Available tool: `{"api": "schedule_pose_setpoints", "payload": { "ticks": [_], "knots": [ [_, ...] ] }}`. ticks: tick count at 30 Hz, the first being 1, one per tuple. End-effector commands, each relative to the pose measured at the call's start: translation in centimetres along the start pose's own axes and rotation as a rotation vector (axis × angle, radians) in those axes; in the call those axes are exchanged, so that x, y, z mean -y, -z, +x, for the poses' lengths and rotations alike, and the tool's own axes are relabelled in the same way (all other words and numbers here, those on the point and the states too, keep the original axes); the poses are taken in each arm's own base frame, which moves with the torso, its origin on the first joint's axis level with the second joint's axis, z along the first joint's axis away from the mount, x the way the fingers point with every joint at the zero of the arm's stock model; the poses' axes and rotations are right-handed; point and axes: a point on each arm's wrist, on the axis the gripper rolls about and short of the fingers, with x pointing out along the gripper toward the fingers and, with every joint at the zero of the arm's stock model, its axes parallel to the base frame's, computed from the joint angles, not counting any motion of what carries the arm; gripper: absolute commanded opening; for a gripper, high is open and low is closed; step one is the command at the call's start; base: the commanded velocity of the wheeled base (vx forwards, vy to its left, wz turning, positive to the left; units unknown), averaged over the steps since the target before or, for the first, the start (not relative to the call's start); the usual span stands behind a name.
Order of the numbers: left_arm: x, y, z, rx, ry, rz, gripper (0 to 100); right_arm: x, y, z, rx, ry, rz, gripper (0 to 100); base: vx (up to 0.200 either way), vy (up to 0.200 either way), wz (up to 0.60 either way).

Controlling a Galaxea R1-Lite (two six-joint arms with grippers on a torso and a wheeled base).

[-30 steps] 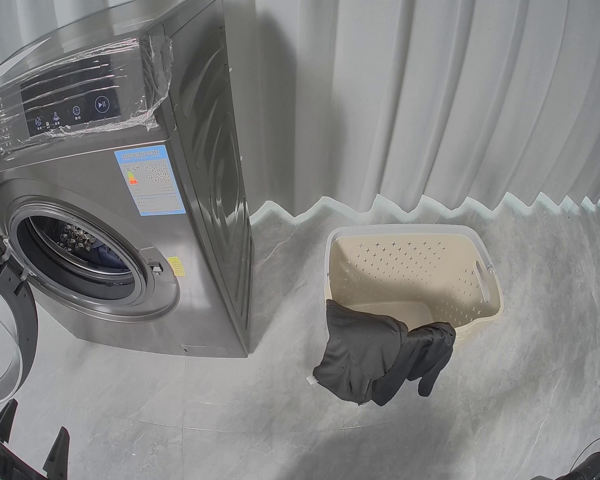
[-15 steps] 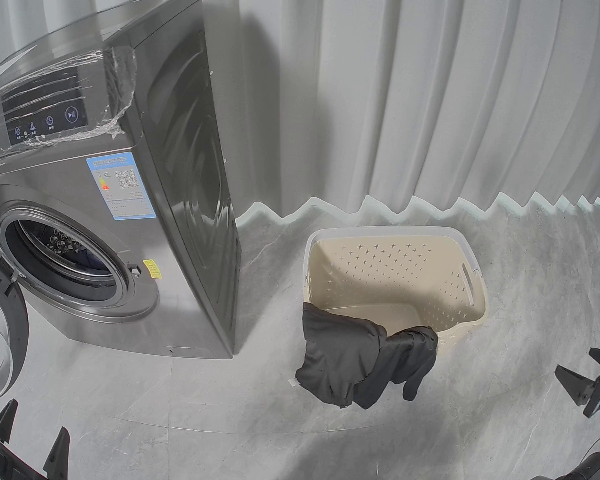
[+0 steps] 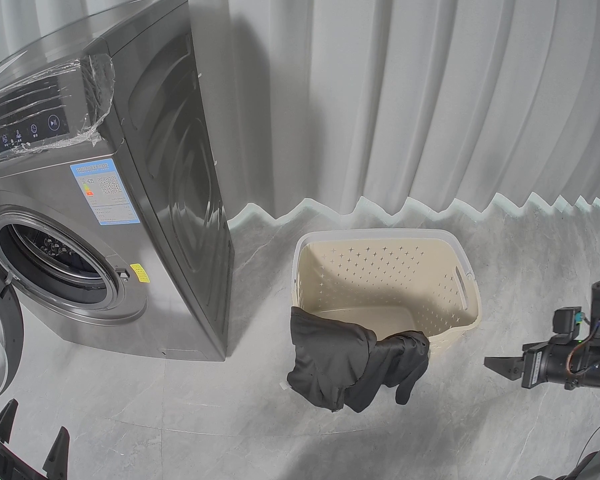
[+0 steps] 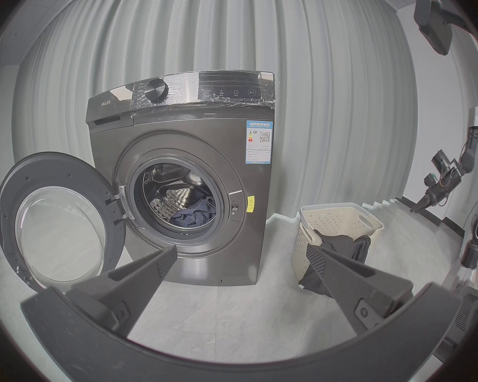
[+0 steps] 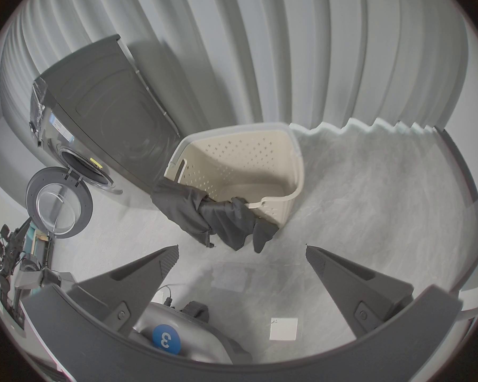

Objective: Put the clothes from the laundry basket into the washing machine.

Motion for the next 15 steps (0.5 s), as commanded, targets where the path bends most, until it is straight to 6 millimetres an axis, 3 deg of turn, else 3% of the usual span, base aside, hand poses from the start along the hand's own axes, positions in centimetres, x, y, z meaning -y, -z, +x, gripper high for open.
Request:
{"api": "schedule_pose_setpoints", "payload": {
  "ticks": [1, 15],
  "knots": [
    [0.0, 0.5, 0.0, -0.004, 0.0, 0.0, 100, -1.4, 0.2, 6.6, -0.161, -0.038, 0.002, 100, 0.0, 0.0, 0.0],
    [0.0, 0.4, 0.0, -0.001, 0.001, 0.0, 100, -2.1, 2.5, 13.8, -0.203, -0.017, -0.033, 100, 0.0, 0.0, 0.0]
  ]
}}
